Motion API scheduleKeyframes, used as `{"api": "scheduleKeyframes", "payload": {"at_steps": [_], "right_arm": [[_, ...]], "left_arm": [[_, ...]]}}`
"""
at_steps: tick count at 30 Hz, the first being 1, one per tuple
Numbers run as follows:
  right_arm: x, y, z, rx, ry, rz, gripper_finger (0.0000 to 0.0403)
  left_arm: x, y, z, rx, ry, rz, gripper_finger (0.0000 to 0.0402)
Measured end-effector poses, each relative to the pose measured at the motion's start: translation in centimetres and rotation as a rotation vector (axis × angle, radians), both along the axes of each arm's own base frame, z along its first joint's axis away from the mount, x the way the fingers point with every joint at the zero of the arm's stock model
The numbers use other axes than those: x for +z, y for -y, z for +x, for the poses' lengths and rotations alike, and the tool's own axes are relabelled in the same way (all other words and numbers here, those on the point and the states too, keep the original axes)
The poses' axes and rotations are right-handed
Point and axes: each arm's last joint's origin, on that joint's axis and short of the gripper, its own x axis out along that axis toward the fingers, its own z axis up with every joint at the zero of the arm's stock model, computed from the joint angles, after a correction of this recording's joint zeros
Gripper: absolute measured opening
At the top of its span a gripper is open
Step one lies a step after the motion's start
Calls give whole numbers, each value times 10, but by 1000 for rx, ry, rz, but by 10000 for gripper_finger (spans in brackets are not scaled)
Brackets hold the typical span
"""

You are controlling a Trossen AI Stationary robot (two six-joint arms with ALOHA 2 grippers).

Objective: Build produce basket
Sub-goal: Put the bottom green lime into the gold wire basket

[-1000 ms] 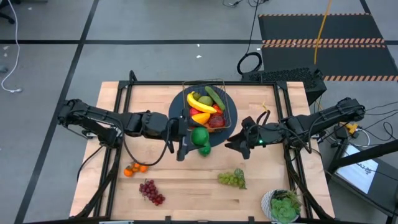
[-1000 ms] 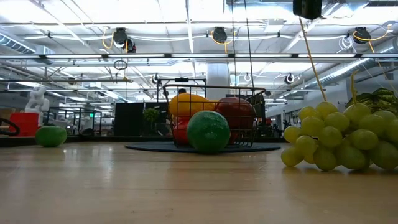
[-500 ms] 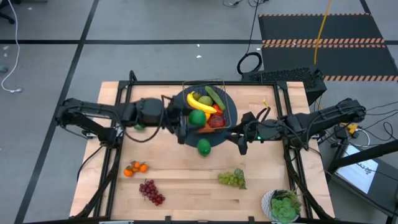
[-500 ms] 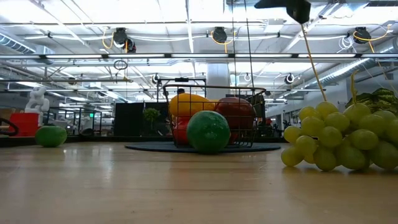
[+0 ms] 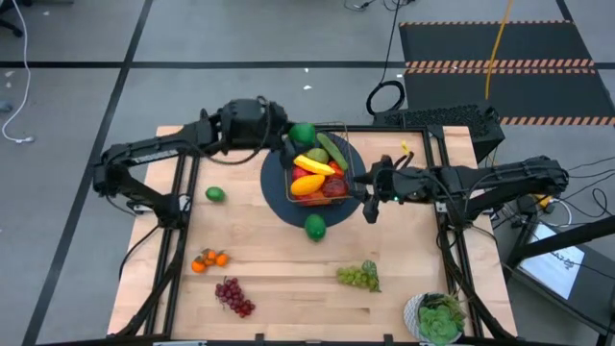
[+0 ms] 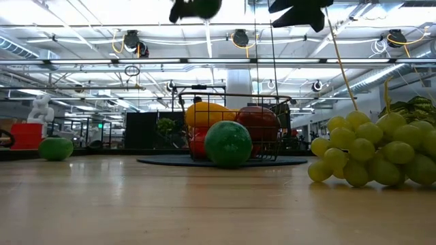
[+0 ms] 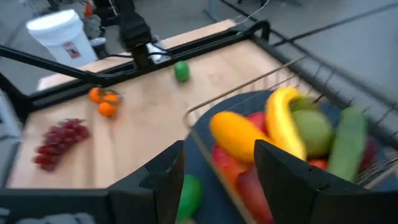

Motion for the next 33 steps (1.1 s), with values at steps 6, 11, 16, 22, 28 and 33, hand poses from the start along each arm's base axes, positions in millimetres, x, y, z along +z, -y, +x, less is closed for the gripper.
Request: {"api": "scheduleKeyframes", "payload": {"at_steps": [6,11,16,22,28,33], "right_arm": [[7,24,-7,-36,-9,-126,185],[13,43,-15,-98,-13,-185,185],[16,58,-21,-74,-6,-187,185],[17,67,-24,18,0,-158,185],[17,67,-28,84,-17,-181,185],[17,71,-31,78,-33,-207,185]], "left_arm": [[-29,-39,15,50,-122,80,321],[-65,-66,31,66,-244,103,321],[-101,-96,40,116,-337,57,321],[-134,-119,45,135,-430,36,321],[-147,-122,43,179,-520,34,323],[-147,-120,41,189,-532,3,352]]}}
